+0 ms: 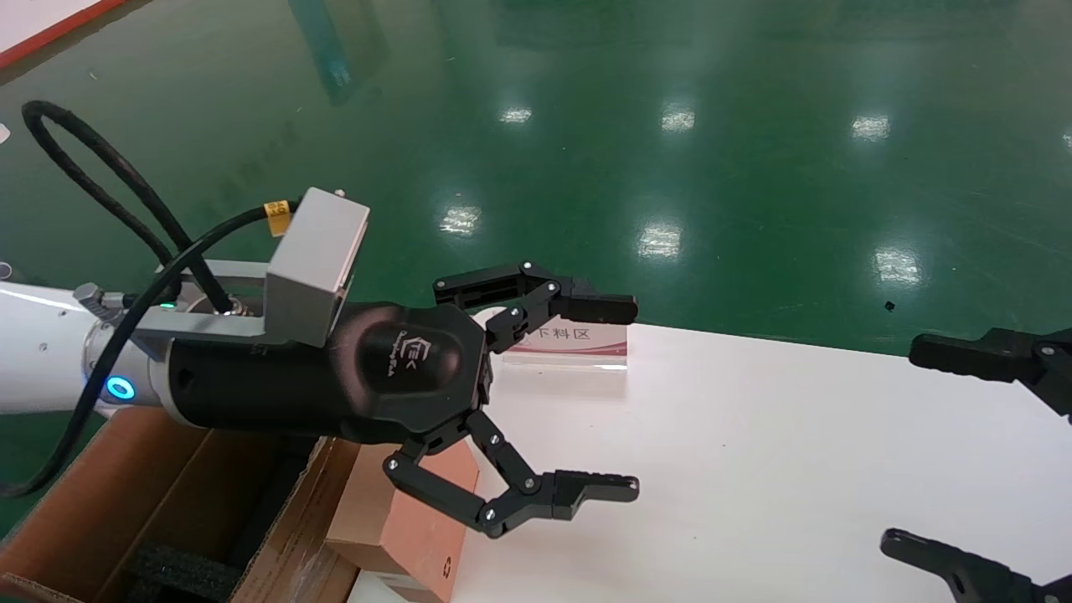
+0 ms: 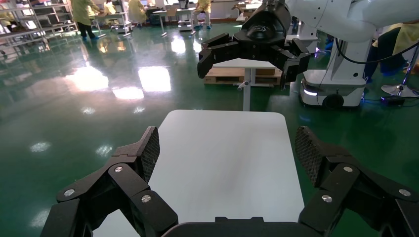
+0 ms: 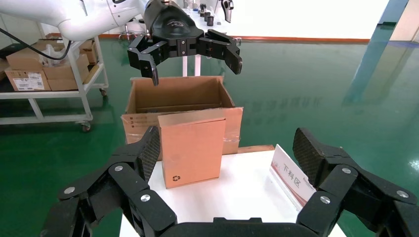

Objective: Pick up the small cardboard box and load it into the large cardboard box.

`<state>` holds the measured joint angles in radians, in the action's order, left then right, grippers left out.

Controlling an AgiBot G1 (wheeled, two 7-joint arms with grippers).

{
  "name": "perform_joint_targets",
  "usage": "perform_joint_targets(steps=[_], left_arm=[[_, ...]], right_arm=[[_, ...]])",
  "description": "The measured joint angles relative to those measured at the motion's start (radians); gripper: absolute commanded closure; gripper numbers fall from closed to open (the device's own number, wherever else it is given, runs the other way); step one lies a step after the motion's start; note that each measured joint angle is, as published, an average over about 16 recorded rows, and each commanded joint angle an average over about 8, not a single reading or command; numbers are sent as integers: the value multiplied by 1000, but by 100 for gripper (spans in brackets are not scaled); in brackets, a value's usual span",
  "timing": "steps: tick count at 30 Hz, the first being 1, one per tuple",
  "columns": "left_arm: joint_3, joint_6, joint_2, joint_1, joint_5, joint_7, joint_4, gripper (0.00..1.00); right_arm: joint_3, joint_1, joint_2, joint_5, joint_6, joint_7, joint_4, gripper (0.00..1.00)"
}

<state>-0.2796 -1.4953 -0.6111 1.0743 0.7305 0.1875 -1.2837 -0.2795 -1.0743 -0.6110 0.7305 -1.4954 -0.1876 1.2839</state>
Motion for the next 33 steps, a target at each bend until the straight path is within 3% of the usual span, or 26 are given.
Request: perform_joint_targets(steps=[21,33], left_arm=[[-2,1,8,1,7,6,4,0],[-32,28,132,54,169,102,-5,0]], right_arm=[[0,0,0,0,0,0,0,0],[-1,-1,0,0,0,1,-1,0]])
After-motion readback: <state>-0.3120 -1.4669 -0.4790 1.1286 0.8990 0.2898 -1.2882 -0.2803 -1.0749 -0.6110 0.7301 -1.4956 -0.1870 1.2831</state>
